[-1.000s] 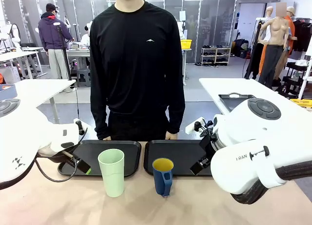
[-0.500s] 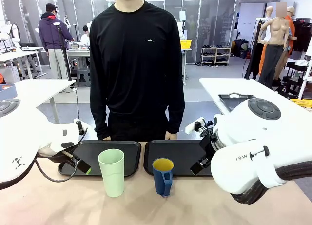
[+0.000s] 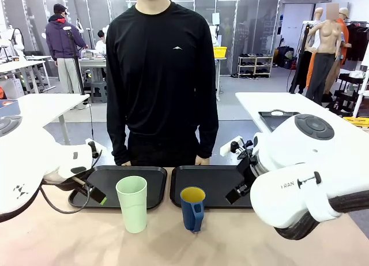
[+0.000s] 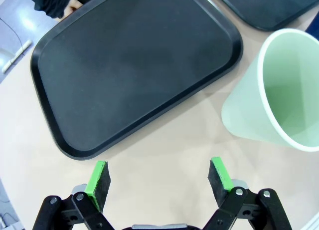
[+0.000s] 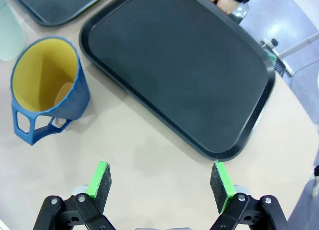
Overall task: Sort and store the cups by type.
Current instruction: Pick up the Reusable plastic cup.
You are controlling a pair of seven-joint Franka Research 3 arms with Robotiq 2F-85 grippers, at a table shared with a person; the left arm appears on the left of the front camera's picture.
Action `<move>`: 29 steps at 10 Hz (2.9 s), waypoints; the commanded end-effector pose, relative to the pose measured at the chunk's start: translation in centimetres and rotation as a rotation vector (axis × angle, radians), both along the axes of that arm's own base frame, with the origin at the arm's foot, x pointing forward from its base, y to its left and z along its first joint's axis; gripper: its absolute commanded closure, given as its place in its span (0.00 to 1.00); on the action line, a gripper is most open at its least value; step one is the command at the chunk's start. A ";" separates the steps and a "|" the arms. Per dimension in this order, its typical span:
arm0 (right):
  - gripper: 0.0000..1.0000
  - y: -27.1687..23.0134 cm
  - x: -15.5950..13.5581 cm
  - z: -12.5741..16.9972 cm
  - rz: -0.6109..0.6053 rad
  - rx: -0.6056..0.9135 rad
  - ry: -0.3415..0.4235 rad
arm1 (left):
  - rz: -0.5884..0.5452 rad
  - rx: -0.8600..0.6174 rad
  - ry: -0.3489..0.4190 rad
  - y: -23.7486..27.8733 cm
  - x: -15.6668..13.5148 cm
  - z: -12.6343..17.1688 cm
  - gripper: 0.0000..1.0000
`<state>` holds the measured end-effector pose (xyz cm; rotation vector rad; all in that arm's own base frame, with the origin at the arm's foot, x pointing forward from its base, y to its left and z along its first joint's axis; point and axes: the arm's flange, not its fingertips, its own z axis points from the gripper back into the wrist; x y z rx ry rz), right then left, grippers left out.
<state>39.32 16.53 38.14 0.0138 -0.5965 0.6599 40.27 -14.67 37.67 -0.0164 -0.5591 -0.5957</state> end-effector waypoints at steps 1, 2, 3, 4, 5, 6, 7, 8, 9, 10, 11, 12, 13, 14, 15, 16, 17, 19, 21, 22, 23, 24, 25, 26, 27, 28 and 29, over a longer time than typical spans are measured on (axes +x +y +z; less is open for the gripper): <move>0.00 0.1 -1.7 3.0 -0.066 -0.035 -0.063 | 0.015 0.037 -0.057 0.6 -0.6 2.3 0.00; 0.00 0.4 -2.5 4.8 -0.067 -0.044 -0.087 | 0.003 0.029 -0.074 0.6 -1.1 3.7 0.00; 0.00 0.5 -3.3 7.3 -0.067 -0.068 -0.136 | -0.016 0.029 -0.097 0.4 -1.8 5.6 0.00; 0.00 0.6 -4.2 9.7 -0.070 -0.087 -0.180 | -0.050 0.011 -0.129 0.1 -2.7 7.5 0.00; 0.00 0.6 -5.0 12.0 -0.077 -0.098 -0.202 | -0.060 0.011 -0.172 0.0 -3.6 9.4 0.00; 0.00 0.6 -6.0 14.2 -0.084 -0.098 -0.233 | -0.046 0.015 -0.188 0.0 -4.4 11.0 0.00; 0.00 0.5 -7.1 16.3 -0.108 -0.107 -0.252 | -0.053 0.015 -0.218 -0.1 -5.4 12.4 0.00; 0.00 0.5 -8.1 17.7 -0.121 -0.099 -0.264 | -0.047 0.016 -0.246 -0.1 -6.8 13.7 0.00; 0.00 0.6 -9.2 18.7 -0.147 -0.114 -0.277 | -0.042 0.023 -0.262 -0.1 -8.2 14.8 0.00; 0.00 0.7 -10.1 19.4 -0.158 -0.126 -0.286 | -0.044 0.013 -0.277 -0.1 -9.3 15.6 0.00; 0.00 0.7 -10.7 19.7 -0.170 -0.132 -0.288 | -0.055 0.010 -0.289 -0.1 -10.3 16.1 0.00; 0.00 0.7 -11.1 19.8 -0.181 -0.120 -0.295 | -0.067 0.010 -0.311 -0.1 -11.1 16.3 0.00; 0.00 0.7 -11.4 19.8 -0.183 -0.117 -0.290 | -0.066 0.008 -0.324 -0.1 -11.5 16.5 0.00; 0.00 0.7 -11.7 19.8 -0.182 -0.118 -0.288 | -0.069 0.011 -0.332 -0.2 -11.8 16.6 0.00; 0.00 0.7 -11.9 19.8 -0.180 -0.116 -0.288 | -0.071 0.014 -0.332 -0.3 -11.8 16.7 0.00; 0.00 0.6 -11.9 19.7 -0.177 -0.123 -0.293 | -0.072 0.013 -0.333 -0.3 -11.7 16.7 0.00; 0.00 0.5 -11.8 19.6 -0.180 -0.119 -0.293 | -0.066 0.014 -0.334 -0.2 -11.5 16.6 0.00; 0.00 0.1 -11.0 19.3 -0.194 -0.121 -0.288 | -0.054 0.026 -0.342 0.2 -10.6 16.5 0.00; 0.00 -0.3 -9.2 18.4 -0.184 -0.102 -0.239 | -0.039 0.038 -0.325 1.1 -8.8 15.9 0.00; 0.00 -0.6 -8.4 17.9 -0.179 -0.096 -0.225 | -0.023 0.042 -0.309 1.6 -7.9 15.5 0.00; 0.00 -1.0 -7.3 17.4 -0.182 -0.081 -0.193 | -0.013 0.049 -0.292 2.2 -6.8 15.0 0.00; 0.00 -1.3 -6.3 16.7 -0.189 -0.078 -0.167 | -0.011 0.051 -0.271 2.8 -5.6 14.2 0.00; 0.00 -1.6 -5.1 15.7 -0.176 -0.068 -0.139 | -0.019 0.048 -0.243 3.4 -4.1 13.2 0.00; 0.00 -1.9 -3.8 14.7 -0.163 -0.062 -0.122 | -0.024 0.043 -0.222 3.7 -2.9 12.4 0.00; 0.00 -2.1 -2.7 13.5 -0.162 -0.062 -0.112 | -0.031 0.035 -0.213 4.2 -1.6 11.4 0.00; 0.00 -2.4 -1.4 12.3 -0.133 -0.046 -0.095 | -0.032 0.015 -0.196 4.6 -0.5 10.6 0.00; 0.00 -2.7 -0.5 11.2 -0.127 -0.016 -0.087 | -0.042 0.004 -0.208 5.1 0.2 9.9 0.00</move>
